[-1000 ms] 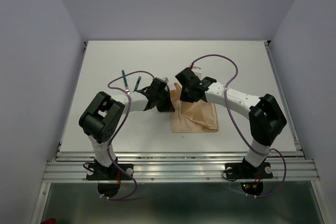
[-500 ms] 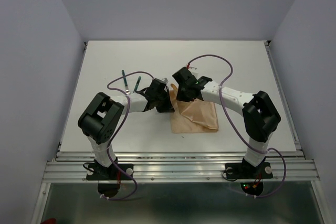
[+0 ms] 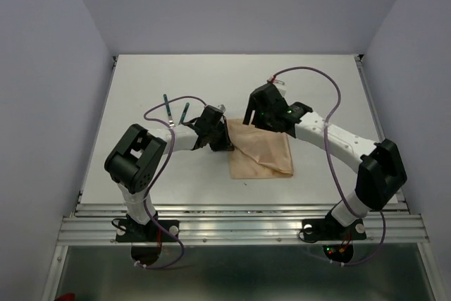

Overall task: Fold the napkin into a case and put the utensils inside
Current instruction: Fold the rectangle-folded napkin at the center of the board.

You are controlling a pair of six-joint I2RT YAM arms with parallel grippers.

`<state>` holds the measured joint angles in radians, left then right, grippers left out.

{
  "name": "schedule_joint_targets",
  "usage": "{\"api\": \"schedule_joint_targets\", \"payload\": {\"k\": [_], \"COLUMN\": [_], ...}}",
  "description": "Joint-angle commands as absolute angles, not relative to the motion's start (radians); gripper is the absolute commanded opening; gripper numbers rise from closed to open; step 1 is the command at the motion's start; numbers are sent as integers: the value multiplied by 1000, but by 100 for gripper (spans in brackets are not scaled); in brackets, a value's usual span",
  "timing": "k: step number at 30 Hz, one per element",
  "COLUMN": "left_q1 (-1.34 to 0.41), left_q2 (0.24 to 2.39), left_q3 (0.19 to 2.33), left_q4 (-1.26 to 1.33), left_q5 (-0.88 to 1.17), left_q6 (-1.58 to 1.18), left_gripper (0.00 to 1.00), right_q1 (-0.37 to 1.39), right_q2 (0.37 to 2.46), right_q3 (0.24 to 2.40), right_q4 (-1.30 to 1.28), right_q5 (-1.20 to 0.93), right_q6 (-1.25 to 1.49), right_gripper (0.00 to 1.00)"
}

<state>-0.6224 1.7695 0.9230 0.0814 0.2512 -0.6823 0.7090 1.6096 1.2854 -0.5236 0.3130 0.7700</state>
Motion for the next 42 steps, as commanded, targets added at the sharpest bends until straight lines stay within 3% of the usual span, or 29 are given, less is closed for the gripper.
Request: {"api": "schedule_joint_targets", "payload": {"k": [1,2,5,11,31,42], "left_q1": [-626,-626,-626,-624,-624,-623], "left_q2": [1724,1726,1726,1729,1724,1721], "left_q3": [902,902,902,907,897,900], "left_q4": [72,72,71,67,67,67], "left_q5": [238,238,239,239,235,236], "left_q6": [-669,-669,-666,-664,-667,-669], "left_gripper": [0,0,0,0,0,0], "right_q1": [579,566,557,557,557,557], "right_q2": [1536,1526,1506,1551,1680,1713], "right_q3": [1153,1128,1057,1000,1063,1077], "right_q4": [-486,-476,-443,-370,-364,-328], "right_q5": [263,236,177,28,114,22], "right_q6": [765,764,753,719,643,620], "right_gripper": [71,64,61,65,66,62]}}
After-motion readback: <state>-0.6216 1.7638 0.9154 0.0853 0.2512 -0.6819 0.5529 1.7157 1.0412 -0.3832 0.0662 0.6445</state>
